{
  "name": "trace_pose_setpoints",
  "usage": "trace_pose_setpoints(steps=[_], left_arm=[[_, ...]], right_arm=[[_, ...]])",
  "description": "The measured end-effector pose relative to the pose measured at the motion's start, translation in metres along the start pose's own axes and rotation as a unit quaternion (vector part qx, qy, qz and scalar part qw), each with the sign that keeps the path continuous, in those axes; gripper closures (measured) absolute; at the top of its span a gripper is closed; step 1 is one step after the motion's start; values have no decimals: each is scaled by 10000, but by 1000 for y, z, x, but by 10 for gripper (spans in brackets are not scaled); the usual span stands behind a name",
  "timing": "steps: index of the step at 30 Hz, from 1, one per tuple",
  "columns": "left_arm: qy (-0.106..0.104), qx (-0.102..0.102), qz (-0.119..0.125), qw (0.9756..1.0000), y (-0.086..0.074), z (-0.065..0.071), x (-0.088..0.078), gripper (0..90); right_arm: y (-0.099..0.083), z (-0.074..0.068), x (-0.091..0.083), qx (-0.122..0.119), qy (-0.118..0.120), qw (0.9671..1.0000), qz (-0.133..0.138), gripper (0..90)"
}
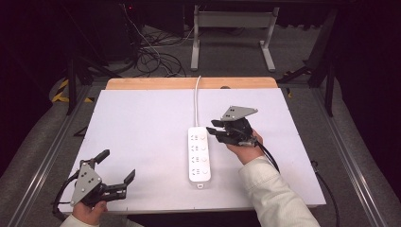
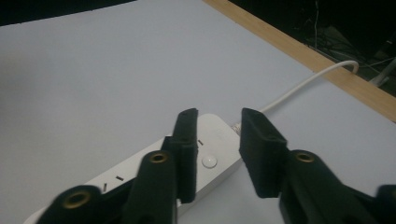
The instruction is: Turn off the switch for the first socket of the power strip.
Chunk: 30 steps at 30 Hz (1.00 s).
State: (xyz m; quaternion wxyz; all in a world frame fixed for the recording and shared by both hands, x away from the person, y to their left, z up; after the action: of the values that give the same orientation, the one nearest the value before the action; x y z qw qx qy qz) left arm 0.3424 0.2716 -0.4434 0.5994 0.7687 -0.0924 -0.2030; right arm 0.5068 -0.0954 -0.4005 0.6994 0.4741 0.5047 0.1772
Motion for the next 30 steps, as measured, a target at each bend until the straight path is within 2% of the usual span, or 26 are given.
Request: trace_pose_setpoints(steps=[3,5,9,13,19,23,30], left_arm=[[6,-18,1,10000,0,0,0,25],[4,-12,-1,10000,0,0,0,25],[1,-10,-5,10000,0,0,1,25],[0,-12,-3,10000,0,0,1,25],[-25,-30,-16,10000,-1,0,1,25],[-15,-33,-14,10000,-1,0,1,25],[-12,-11,-11,10000,-1,0,1,26]], right_arm=[[-2,4,8,96,33,9999,-69,839],[-3,5,13,31,41,9999,-132,900],[-5,6,24,-5,151,9996,-231,900],[-8,7,32,56,213,9993,-301,900],[-12,10,43,238,189,9988,-384,900],[-15,12,48,416,267,9979,-420,900],[-20,11,59,310,224,9975,-594,900]])
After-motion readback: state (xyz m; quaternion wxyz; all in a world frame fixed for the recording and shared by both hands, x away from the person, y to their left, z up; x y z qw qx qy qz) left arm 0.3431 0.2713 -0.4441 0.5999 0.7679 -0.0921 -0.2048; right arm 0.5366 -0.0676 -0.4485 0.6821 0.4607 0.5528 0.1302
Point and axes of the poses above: each handheld gripper's, and its own axes: x roughly forward along the jaws, y roughly out of its top, z roughly to its right, the point moved 2 cm from there along x, roughly forward along the jaws, and after that the axes turned 6 degrees about y, right-handed, at the moved point
